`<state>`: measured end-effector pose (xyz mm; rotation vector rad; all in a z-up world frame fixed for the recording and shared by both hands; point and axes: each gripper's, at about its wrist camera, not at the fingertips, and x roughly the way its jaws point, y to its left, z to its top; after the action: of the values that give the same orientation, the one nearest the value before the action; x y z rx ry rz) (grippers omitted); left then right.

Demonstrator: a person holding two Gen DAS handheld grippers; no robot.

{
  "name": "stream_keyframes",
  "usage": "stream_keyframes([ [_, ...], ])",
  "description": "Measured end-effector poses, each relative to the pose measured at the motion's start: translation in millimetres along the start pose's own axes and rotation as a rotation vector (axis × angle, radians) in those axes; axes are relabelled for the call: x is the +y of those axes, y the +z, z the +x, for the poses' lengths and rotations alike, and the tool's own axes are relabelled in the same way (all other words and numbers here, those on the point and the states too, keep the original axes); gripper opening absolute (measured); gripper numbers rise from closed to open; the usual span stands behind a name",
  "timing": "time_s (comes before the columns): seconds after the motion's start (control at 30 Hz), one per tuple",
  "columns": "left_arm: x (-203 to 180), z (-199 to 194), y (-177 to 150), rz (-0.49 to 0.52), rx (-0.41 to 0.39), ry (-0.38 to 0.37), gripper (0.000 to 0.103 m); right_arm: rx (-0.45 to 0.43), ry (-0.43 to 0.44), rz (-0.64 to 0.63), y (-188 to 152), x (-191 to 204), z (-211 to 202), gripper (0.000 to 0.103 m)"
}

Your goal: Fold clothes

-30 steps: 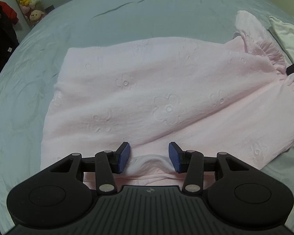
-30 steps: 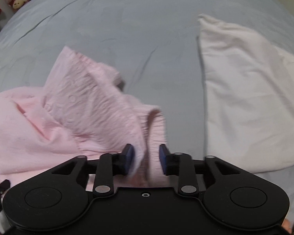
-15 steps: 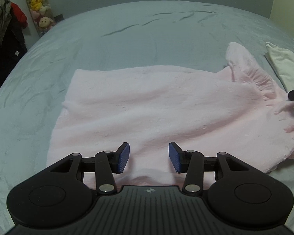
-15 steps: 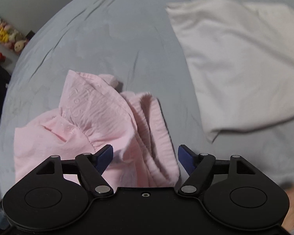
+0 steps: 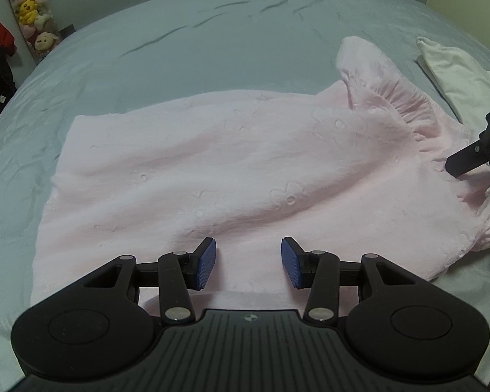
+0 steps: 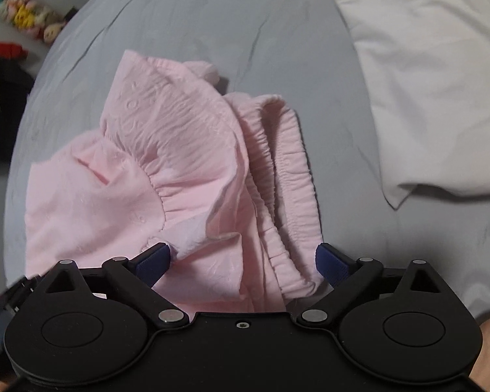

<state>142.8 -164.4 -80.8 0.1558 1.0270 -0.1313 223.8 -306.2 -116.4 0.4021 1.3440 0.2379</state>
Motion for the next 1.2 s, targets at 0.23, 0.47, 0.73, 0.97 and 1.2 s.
stream_keyframes([
  [0.23,-5,-8,1,0.031,-0.025,0.005,0.043,0.028,-0.034,-0.059,3,11,18,0.098],
  [0.47,-15,-2,6,0.048,-0.010,-0.026,0.043,0.006,-0.070,-0.150,4,34,21,0.064],
  [0.73,-18,11,-1,0.051,0.016,-0.033,0.042,0.005,-0.092,-0.218,3,58,22,0.031],
  [0.97,-25,18,-3,0.089,0.015,-0.005,0.043,0.003,-0.060,-0.210,-4,65,8,0.027],
  [1.2,-23,18,-6,0.095,0.001,-0.010,0.043,-0.005,0.032,-0.223,-7,89,-11,0.027],
])
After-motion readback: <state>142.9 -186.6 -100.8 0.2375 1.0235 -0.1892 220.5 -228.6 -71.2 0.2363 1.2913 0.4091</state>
